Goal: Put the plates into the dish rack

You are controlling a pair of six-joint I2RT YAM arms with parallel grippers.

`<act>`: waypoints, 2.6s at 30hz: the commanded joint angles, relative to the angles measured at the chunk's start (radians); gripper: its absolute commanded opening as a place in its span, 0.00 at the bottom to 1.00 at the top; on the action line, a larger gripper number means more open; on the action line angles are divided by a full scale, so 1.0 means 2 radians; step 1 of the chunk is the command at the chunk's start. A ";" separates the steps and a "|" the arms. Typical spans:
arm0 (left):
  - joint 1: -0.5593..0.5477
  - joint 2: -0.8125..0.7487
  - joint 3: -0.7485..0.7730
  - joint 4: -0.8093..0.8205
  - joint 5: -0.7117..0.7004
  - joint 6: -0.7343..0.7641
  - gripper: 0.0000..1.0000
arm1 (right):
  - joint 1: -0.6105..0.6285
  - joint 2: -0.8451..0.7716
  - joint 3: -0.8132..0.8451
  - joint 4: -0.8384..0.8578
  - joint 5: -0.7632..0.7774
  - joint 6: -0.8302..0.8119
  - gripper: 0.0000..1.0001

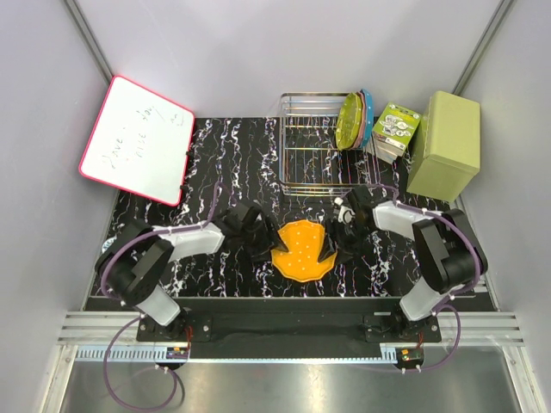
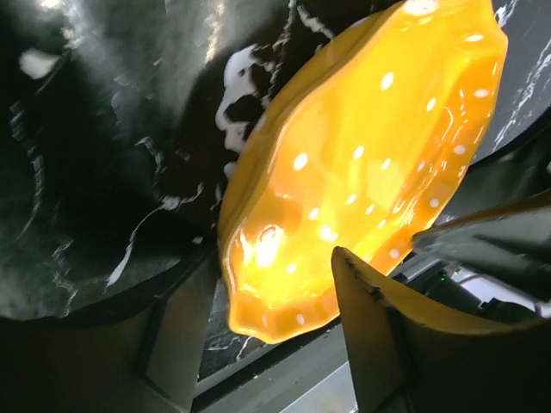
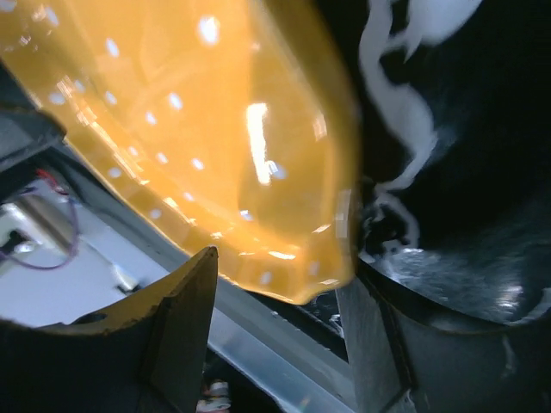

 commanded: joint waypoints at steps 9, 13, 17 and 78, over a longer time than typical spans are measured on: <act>-0.004 0.028 -0.023 0.075 0.015 -0.008 0.13 | 0.000 -0.133 -0.100 0.128 -0.012 0.098 0.69; -0.002 0.011 -0.043 0.072 0.019 0.011 0.00 | -0.026 -0.170 -0.106 0.131 -0.009 0.113 0.70; 0.002 0.005 -0.053 0.066 0.020 0.024 0.00 | -0.057 -0.170 -0.111 0.133 -0.010 0.116 0.70; 0.126 -0.145 0.216 -0.142 -0.529 0.442 0.99 | 0.022 0.218 0.807 0.101 0.668 -0.165 0.00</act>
